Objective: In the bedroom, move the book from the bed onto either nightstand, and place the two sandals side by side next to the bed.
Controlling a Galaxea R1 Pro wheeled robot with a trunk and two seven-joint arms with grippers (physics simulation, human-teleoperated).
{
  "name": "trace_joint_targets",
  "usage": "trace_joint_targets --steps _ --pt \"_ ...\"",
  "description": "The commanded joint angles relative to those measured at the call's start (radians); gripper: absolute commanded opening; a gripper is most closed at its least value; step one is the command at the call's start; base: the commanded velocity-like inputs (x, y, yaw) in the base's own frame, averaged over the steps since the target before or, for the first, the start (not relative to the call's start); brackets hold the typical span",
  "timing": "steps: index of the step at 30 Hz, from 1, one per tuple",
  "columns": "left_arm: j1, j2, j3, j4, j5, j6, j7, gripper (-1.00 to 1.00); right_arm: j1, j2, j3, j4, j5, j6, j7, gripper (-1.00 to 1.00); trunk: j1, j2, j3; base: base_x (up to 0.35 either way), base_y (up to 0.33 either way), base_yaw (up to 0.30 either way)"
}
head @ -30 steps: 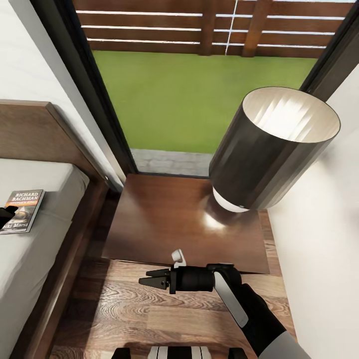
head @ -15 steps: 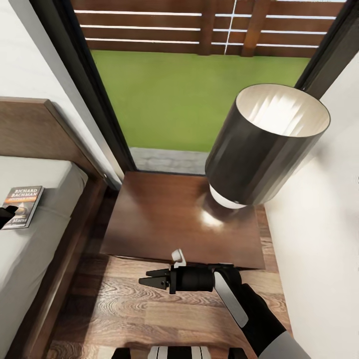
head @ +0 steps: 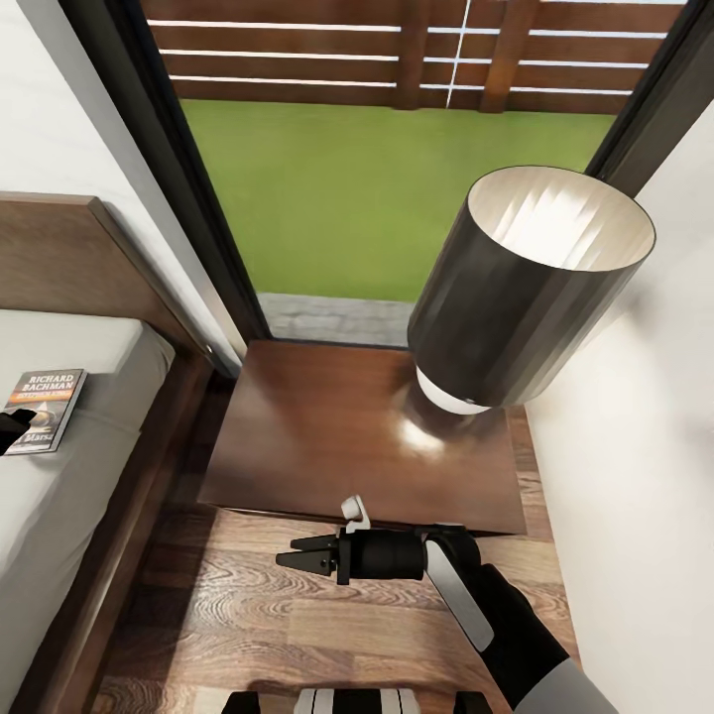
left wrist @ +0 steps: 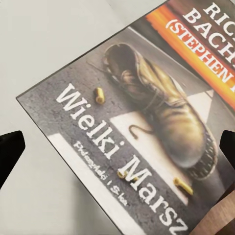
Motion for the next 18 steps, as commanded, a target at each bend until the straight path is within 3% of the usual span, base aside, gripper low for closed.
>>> trace_joint_targets --steps 1,18 --pt "0.000 0.000 0.001 -0.001 0.010 0.006 0.005 1.00 -0.001 0.000 0.000 0.000 -0.005 0.006 0.000 1.00 0.000 0.000 -0.001 0.000 0.000 0.000" --pt "0.000 -0.001 0.000 -0.001 0.011 0.006 0.005 1.00 -0.001 0.000 0.000 0.000 -0.004 0.006 0.000 1.00 0.000 0.000 -0.001 0.000 0.000 0.000"
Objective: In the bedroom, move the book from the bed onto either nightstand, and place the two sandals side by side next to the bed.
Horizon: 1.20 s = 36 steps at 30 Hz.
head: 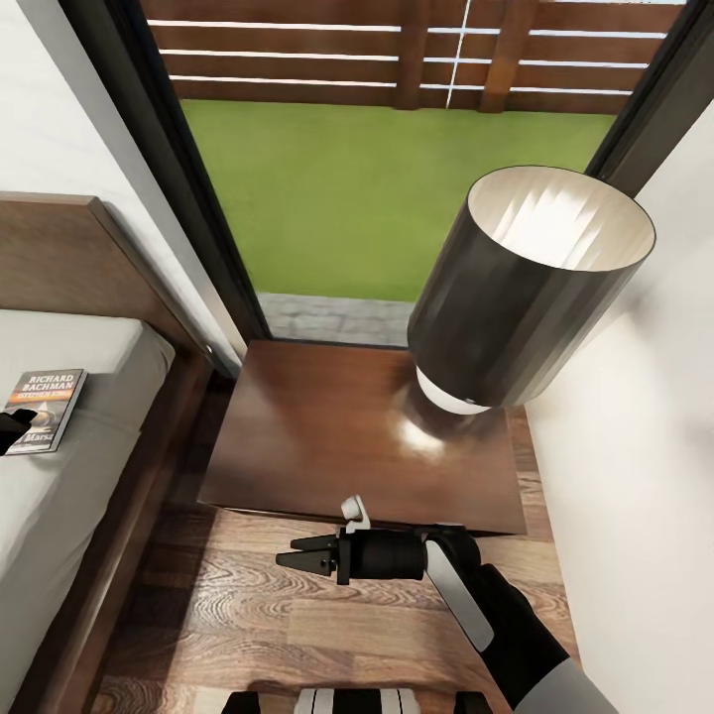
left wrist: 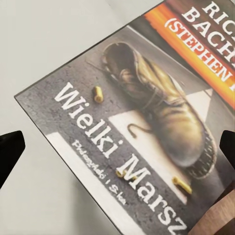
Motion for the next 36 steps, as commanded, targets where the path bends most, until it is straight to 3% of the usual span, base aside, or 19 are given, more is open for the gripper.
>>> trace_joint_targets --steps 1,36 --pt "0.000 0.000 0.001 -0.001 0.010 0.006 0.005 1.00 -0.001 0.000 0.000 0.000 -0.005 0.006 0.000 1.00 0.000 0.000 -0.001 0.000 0.000 0.000" --pt "0.000 0.001 0.002 -0.001 0.007 0.005 0.009 1.00 -0.001 0.000 0.000 0.002 -0.005 0.006 0.000 1.00 0.000 0.000 -0.001 0.044 0.020 0.000"
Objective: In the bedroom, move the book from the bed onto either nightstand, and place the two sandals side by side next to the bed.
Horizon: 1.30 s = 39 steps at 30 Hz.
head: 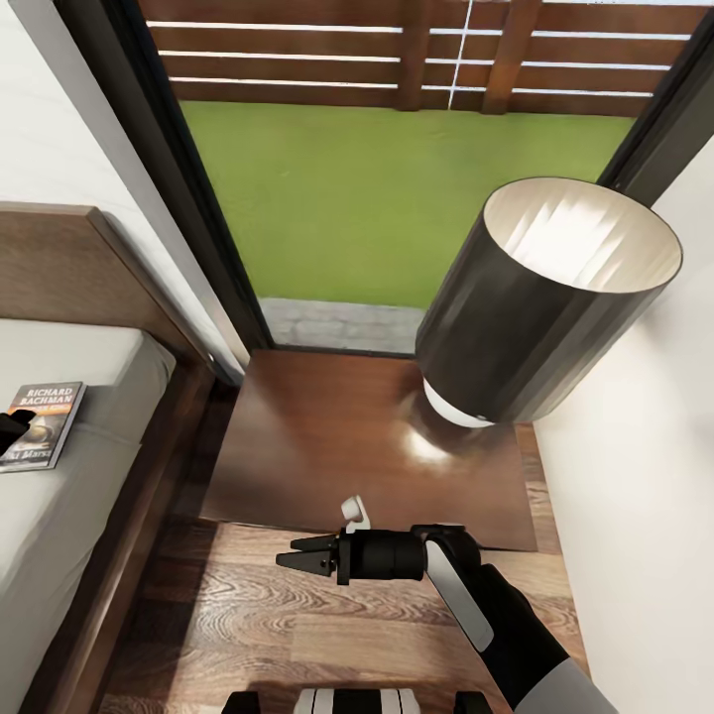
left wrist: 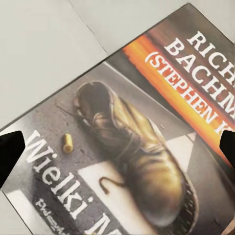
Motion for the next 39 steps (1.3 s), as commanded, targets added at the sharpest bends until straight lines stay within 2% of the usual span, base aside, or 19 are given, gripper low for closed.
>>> trace_joint_targets --steps 1,39 --pt "0.000 0.000 0.001 -0.001 0.010 0.006 0.005 1.00 -0.001 0.000 0.001 0.000 -0.005 0.006 0.000 1.00 0.000 0.000 -0.001 0.024 0.023 0.000" --pt "0.000 0.000 0.001 -0.001 0.010 0.004 0.002 1.00 -0.001 0.000 0.002 0.000 -0.005 0.006 0.000 1.00 0.000 0.000 -0.001 0.048 0.034 0.000"
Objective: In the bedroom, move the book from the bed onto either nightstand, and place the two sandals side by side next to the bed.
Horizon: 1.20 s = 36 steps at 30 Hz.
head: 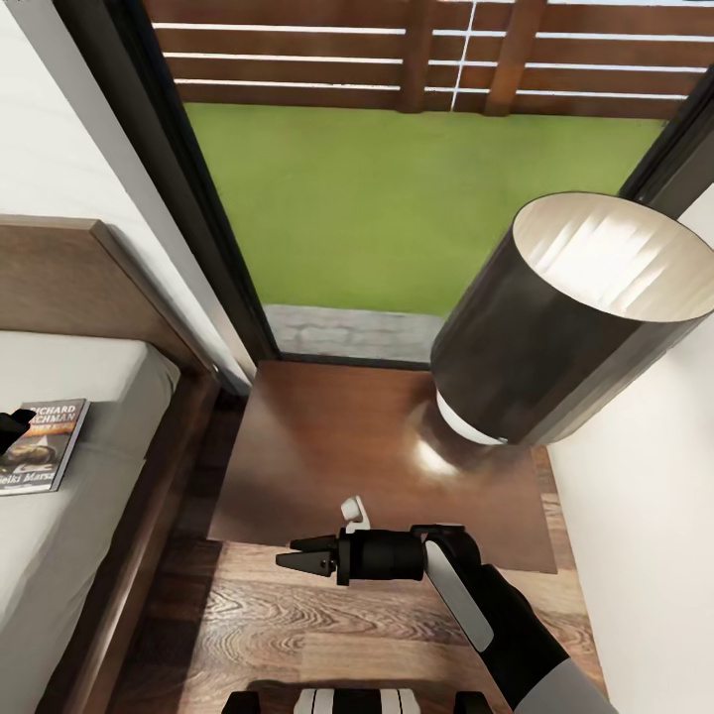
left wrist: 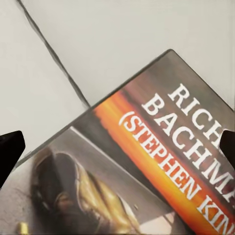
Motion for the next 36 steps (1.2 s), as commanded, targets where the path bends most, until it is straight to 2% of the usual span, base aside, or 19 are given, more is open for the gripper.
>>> trace_joint_targets --steps 1,36 --pt "0.000 0.000 0.001 -0.001 0.010 0.006 0.005 1.00 -0.001 0.000 0.000 0.000 -0.005 0.006 0.000 1.00 0.000 0.000 -0.001 0.034 0.027 0.000" --pt "0.000 0.000 0.002 -0.001 0.010 0.006 0.007 1.00 -0.001 0.000 0.002 0.005 -0.005 0.006 0.000 1.00 0.000 0.000 -0.001 0.002 0.003 0.000"
